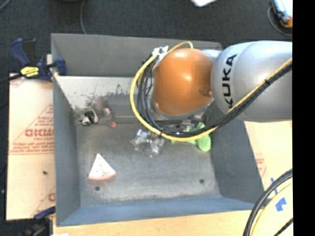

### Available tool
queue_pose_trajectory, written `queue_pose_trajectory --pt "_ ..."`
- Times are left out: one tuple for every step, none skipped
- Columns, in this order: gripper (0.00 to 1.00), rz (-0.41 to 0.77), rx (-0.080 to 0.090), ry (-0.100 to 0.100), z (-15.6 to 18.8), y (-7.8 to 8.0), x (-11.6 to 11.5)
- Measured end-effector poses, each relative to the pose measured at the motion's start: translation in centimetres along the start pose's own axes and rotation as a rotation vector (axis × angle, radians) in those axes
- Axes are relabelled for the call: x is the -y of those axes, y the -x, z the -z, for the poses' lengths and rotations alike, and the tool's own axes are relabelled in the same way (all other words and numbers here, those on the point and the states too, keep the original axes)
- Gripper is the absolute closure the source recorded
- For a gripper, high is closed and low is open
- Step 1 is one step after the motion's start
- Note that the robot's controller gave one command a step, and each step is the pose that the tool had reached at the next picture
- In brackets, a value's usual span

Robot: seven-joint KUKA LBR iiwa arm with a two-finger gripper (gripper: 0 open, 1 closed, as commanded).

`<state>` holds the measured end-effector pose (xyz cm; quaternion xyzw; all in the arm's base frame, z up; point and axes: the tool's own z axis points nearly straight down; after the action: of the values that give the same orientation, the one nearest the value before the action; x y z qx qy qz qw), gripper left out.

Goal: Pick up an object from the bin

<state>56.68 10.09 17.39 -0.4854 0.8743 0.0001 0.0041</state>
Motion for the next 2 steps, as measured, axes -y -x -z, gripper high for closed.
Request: queue_pose_trajectory --pt "1.0 0.26 0.006 -0.001 -2.3 7.3 -0.5" --pt "1.0 0.451 0.012 -0.006 0.7 10.2 1.8"
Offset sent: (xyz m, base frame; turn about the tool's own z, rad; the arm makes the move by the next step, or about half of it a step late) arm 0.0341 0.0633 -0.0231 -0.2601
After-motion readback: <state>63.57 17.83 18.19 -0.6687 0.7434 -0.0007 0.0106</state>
